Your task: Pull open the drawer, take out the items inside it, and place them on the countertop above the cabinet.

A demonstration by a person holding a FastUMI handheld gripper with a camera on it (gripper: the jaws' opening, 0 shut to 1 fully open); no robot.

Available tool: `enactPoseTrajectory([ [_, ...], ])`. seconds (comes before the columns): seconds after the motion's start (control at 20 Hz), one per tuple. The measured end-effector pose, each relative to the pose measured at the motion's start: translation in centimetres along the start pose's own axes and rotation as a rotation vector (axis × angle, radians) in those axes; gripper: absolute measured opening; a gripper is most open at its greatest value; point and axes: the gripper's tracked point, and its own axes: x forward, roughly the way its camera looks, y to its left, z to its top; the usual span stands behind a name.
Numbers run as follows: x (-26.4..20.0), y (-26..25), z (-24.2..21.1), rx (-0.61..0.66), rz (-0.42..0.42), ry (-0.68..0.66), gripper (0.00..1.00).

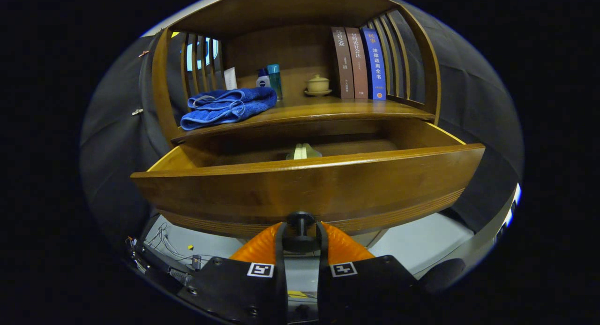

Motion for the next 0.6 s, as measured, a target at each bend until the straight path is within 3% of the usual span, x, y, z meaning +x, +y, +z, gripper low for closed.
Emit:
enactPoseTrajectory([
  [0.6, -3.5, -0.1, -3.5, 0.030, -0.008, 0.099, 0.30],
])
